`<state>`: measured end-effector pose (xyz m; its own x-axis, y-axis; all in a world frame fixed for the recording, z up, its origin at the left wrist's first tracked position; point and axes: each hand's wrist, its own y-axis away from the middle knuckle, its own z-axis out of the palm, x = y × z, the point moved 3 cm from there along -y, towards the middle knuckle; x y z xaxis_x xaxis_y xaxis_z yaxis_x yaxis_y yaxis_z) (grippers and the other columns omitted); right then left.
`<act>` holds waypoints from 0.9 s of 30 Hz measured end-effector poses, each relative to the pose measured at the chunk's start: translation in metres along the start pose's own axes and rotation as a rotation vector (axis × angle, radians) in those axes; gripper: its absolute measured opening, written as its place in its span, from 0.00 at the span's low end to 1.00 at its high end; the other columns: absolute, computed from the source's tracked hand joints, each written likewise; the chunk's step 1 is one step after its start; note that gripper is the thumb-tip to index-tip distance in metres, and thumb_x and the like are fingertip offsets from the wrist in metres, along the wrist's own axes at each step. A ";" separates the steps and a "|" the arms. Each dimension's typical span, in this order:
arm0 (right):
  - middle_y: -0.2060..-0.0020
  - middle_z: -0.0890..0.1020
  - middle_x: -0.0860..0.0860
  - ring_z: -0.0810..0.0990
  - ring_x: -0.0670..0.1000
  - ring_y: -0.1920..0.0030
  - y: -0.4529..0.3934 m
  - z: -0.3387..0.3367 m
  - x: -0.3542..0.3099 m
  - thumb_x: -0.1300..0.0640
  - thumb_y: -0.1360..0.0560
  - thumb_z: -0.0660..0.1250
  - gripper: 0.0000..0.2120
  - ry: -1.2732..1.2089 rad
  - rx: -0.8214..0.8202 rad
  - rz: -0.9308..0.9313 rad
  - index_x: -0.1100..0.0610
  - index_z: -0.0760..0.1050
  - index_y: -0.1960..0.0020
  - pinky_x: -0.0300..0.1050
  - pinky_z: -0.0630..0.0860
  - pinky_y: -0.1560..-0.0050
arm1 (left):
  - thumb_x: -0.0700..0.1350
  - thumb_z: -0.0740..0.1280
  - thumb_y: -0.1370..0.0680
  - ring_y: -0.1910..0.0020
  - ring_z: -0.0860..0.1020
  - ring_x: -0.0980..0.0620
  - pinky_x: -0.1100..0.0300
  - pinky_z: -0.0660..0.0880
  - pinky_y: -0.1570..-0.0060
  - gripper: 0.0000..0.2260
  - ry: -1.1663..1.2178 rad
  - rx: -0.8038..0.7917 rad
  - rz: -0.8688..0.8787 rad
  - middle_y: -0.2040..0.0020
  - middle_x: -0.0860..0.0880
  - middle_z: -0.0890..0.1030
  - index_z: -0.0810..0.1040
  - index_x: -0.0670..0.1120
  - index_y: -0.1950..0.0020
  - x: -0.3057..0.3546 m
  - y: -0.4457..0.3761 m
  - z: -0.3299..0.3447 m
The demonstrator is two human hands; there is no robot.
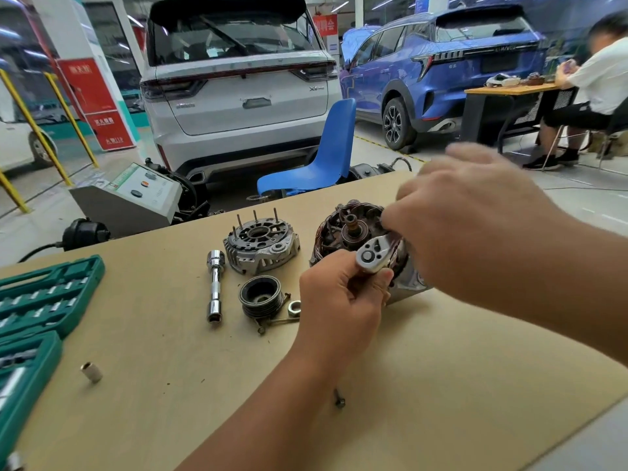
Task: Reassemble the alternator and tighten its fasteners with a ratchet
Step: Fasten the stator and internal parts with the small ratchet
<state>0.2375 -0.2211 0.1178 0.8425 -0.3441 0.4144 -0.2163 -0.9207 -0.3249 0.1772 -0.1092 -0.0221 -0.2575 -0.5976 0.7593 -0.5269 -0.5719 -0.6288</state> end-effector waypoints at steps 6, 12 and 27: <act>0.66 0.67 0.46 0.65 0.47 0.71 0.002 0.003 -0.015 0.43 0.23 0.65 0.20 -0.070 -0.113 0.010 0.49 0.59 0.66 0.43 0.56 0.72 | 0.40 0.71 0.23 0.64 0.82 0.51 0.50 0.81 0.63 0.03 0.100 0.047 0.002 0.63 0.50 0.84 0.84 0.44 0.56 0.000 0.000 -0.002; 0.63 0.73 0.45 0.70 0.50 0.62 0.002 0.002 -0.024 0.54 0.26 0.65 0.09 -0.067 -0.108 -0.163 0.48 0.66 0.61 0.51 0.70 0.52 | 0.42 0.68 0.24 0.69 0.77 0.58 0.61 0.76 0.68 0.07 0.089 0.041 0.025 0.68 0.56 0.79 0.79 0.44 0.62 0.006 0.000 -0.003; 0.65 0.73 0.44 0.73 0.48 0.68 -0.006 -0.007 -0.006 0.51 0.27 0.66 0.07 -0.027 -0.135 -0.066 0.48 0.68 0.61 0.42 0.66 0.67 | 0.42 0.71 0.23 0.67 0.82 0.46 0.48 0.81 0.64 0.05 0.142 -0.009 -0.044 0.66 0.50 0.82 0.83 0.49 0.58 0.002 -0.001 -0.002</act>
<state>0.2304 -0.2148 0.1229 0.8696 -0.2788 0.4074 -0.2228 -0.9581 -0.1801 0.1757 -0.1087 -0.0191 -0.3462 -0.4862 0.8023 -0.5472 -0.5901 -0.5937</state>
